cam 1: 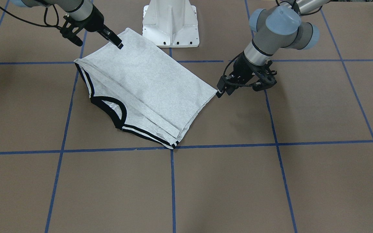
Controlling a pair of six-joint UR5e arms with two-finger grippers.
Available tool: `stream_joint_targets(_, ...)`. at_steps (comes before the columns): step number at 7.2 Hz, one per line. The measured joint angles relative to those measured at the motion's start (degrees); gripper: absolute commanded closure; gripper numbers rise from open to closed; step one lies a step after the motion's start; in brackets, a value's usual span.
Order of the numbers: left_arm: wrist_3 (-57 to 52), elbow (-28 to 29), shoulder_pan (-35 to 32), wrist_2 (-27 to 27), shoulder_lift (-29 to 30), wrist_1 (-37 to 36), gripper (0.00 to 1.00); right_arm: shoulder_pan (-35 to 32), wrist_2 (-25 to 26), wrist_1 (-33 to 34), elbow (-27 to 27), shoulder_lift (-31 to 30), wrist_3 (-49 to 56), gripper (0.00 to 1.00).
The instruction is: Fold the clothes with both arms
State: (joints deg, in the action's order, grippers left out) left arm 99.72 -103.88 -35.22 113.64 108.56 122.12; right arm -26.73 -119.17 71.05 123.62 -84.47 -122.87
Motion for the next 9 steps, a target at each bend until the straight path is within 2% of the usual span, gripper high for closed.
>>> stream_joint_targets(2, 2.3, 0.7, 5.0, -1.3, -0.3, -0.1, 0.41, -5.6, 1.3, 0.0, -4.2, 4.4, 1.9, 0.00)
stream_joint_targets(5, 3.1, 3.5, 7.8, -3.9, 0.4, -0.2, 0.43, -6.2, 2.9, 0.0, -5.6, 5.3, 3.6, 0.00)
stream_joint_targets(6, 3.1, 4.7, 7.9, -4.5, 0.7, -0.2, 0.48, -6.1, 3.0, 0.0, -5.8, 5.3, 3.7, 0.00)
stream_joint_targets(7, 3.0, 5.8, 7.9, -5.1, 1.1, -0.2, 0.82, -6.1, 3.1, 0.0, -6.0, 5.4, 3.7, 0.00)
stream_joint_targets(8, 3.1, 6.5, 7.9, -5.4, 1.5, -0.2, 1.00, -6.0, 3.1, 0.1, -6.0, 5.4, 3.7, 0.00)
stream_joint_targets(9, 3.1, 6.7, 7.9, -5.5, 1.7, -0.2, 1.00, -6.0, 3.1, 0.1, -6.0, 5.4, 3.7, 0.00)
